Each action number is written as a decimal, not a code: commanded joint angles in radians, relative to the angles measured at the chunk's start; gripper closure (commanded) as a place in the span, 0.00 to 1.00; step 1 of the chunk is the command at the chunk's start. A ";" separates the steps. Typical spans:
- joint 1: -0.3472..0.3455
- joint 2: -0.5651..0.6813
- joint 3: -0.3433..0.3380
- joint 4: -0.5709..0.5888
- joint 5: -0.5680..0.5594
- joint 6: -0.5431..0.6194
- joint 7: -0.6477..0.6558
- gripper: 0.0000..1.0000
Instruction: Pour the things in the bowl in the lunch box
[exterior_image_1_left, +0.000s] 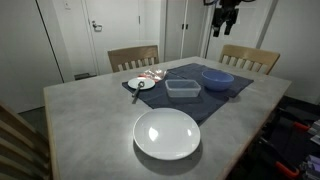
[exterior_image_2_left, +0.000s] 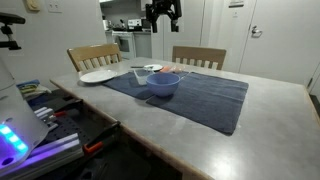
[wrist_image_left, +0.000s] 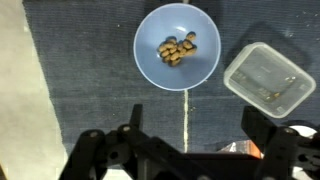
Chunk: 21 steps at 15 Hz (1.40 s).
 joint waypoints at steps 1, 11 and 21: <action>-0.066 0.082 0.012 0.028 -0.127 0.039 0.157 0.00; -0.128 0.254 -0.045 0.052 -0.152 -0.099 0.272 0.00; -0.177 0.407 -0.040 0.093 0.194 -0.154 0.049 0.00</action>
